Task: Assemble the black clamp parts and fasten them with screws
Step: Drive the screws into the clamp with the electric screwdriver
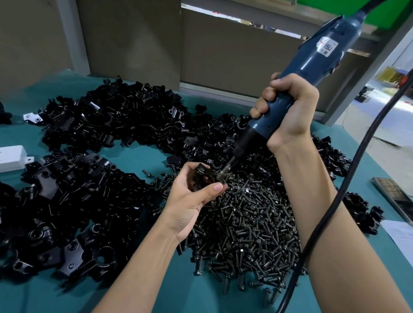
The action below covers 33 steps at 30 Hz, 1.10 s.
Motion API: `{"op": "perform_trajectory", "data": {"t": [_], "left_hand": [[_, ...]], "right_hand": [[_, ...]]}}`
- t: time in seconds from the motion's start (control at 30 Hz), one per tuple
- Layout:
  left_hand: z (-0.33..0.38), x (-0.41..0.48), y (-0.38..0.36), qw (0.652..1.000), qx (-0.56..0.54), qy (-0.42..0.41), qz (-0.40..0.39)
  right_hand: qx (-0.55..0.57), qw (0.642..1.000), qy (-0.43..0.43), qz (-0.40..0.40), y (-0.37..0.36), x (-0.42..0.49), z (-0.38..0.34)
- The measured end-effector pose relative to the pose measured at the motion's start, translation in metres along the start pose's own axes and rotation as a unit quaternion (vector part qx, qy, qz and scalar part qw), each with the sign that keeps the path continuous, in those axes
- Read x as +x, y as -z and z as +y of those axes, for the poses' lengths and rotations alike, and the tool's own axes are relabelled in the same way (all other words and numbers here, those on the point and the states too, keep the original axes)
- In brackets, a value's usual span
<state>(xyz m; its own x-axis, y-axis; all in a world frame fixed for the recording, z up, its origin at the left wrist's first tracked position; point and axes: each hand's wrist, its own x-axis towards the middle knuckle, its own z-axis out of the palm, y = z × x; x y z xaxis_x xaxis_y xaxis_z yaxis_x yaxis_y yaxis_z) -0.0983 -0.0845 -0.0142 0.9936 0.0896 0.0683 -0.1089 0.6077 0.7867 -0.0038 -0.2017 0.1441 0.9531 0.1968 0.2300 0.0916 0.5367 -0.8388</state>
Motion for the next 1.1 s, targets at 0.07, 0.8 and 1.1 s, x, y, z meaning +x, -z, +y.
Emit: {"op": "perform_trajectory", "data": {"t": [0.07,0.8,1.1], "left_hand": [[0.0,0.0,0.001,1.0,0.008,-0.005,0.001],[0.001,-0.003,-0.003,0.999,0.017,0.011,-0.035],[0.002,0.006,0.001,0.984,-0.164,0.013,0.073]], "right_hand": [[0.0,1.0,-0.002,0.003,0.0,0.0,0.0],[0.204,0.88,-0.142,-0.406,0.026,-0.016,-0.05],[-0.625,0.772,0.063,0.095,0.123,-0.095,-0.077]]}}
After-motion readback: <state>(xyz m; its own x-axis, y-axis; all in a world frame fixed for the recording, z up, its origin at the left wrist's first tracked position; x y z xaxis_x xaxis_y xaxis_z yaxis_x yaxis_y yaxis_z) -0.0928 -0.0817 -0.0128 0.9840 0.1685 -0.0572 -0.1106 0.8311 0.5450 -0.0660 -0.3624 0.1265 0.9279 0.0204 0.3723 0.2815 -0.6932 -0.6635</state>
